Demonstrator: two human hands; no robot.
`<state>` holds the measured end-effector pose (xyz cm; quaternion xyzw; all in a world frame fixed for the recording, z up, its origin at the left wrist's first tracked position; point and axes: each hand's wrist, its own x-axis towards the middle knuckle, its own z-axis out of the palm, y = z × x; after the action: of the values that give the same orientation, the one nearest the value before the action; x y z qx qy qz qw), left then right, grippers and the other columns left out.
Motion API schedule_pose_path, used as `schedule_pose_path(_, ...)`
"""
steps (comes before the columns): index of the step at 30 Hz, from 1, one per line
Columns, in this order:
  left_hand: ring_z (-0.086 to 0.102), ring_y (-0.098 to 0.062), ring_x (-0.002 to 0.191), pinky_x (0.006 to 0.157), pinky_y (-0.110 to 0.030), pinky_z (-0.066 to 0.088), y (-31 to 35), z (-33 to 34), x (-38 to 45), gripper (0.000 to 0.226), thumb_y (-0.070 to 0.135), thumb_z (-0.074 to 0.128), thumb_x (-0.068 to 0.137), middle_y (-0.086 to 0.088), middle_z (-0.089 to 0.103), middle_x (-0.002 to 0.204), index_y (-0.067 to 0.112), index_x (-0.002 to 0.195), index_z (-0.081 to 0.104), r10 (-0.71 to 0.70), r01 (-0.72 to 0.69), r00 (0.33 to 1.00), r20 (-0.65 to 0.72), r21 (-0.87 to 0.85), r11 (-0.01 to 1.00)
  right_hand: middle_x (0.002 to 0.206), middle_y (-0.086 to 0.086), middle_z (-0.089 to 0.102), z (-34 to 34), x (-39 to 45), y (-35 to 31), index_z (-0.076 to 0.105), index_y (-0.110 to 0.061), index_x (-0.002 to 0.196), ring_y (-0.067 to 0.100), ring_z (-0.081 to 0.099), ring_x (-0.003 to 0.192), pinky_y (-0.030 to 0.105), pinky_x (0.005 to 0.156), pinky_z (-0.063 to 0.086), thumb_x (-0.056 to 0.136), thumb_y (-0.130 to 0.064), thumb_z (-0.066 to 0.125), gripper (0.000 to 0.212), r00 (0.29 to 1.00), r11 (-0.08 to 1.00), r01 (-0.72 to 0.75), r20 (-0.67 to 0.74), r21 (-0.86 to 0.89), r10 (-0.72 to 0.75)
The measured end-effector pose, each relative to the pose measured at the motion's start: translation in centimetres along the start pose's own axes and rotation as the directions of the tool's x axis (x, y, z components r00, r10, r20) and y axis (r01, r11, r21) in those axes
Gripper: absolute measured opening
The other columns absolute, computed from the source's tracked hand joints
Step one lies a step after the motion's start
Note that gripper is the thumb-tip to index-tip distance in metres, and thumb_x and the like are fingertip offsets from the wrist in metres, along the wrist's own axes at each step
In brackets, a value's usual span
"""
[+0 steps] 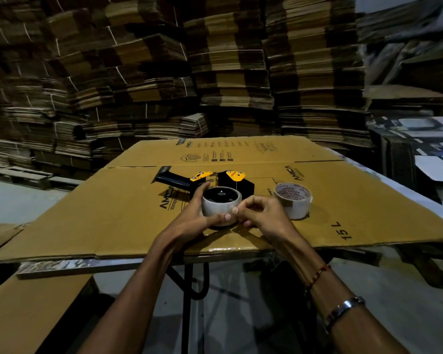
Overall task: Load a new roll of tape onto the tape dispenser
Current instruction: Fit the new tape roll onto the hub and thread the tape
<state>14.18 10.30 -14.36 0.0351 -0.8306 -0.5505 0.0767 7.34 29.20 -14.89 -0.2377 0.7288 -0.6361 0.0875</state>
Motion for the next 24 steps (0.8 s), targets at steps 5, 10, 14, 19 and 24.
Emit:
schedule_pose_path(5,0.03,-0.016,0.138,0.108,-0.034,0.039,-0.4,-0.5,0.1,0.103,0.021,0.086,0.076,0.001,0.021,0.157,0.034,0.155,0.021,0.049,-0.049,0.997,-0.063,0.004,0.999,0.128,0.002,0.059,-0.3,0.4,-0.1,0.063,-0.02,0.113,0.016,0.063,0.107,0.026,0.076,0.058,0.096,0.0,0.057,0.027,0.997,0.992,0.047,-0.071,0.115,-0.039)
schedule_pose_path(10,0.039,-0.016,0.132,0.086,-0.019,0.04,-0.7,-1.0,-0.5,0.082,0.003,0.073,0.084,-0.003,0.034,0.149,0.031,0.15,0.033,0.097,-0.105,0.984,-0.15,-0.044,0.994,0.144,-0.013,0.038,-0.2,0.6,0.0,0.055,-0.028,0.136,0.014,0.045,0.132,0.035,0.104,0.049,0.094,0.011,0.048,0.057,0.985,0.981,0.151,0.097,-0.118,-0.14)
schedule_pose_path(14,0.048,-0.011,0.124,0.098,-0.03,0.049,-0.5,-0.6,-1.2,0.062,-0.006,0.06,0.089,-0.005,0.042,0.142,0.026,0.141,0.049,0.169,-0.159,0.933,-0.318,0.059,0.986,0.151,-0.009,0.038,0.2,0.8,0.3,0.064,-0.027,0.127,0.014,0.041,0.137,0.032,0.111,0.041,0.094,0.005,0.055,0.046,0.97,0.929,0.237,0.128,-0.283,-0.208)
schedule_pose_path(19,0.046,-0.016,0.128,0.095,-0.02,0.043,-0.8,1.2,-2.1,0.053,0.019,0.068,0.087,-0.002,0.04,0.142,0.024,0.138,0.052,0.37,-0.248,0.879,-0.302,0.373,0.894,0.15,-0.013,0.037,0.3,0.6,0.3,0.066,-0.031,0.125,0.011,0.043,0.133,0.016,0.092,0.046,0.095,-0.003,0.06,0.041,0.957,0.911,0.283,0.15,-0.301,-0.247)
schedule_pose_path(24,0.043,-0.017,0.13,0.097,-0.02,0.037,-0.6,2.5,-2.0,0.066,0.048,0.072,0.086,-0.005,0.033,0.152,0.018,0.14,0.05,0.386,-0.17,0.869,-0.31,0.546,0.821,0.147,-0.015,0.037,0.7,0.4,0.3,0.066,-0.033,0.122,0.008,0.043,0.131,0.003,0.076,0.043,0.095,-0.012,0.063,0.034,0.948,0.885,0.315,0.146,-0.342,-0.281)
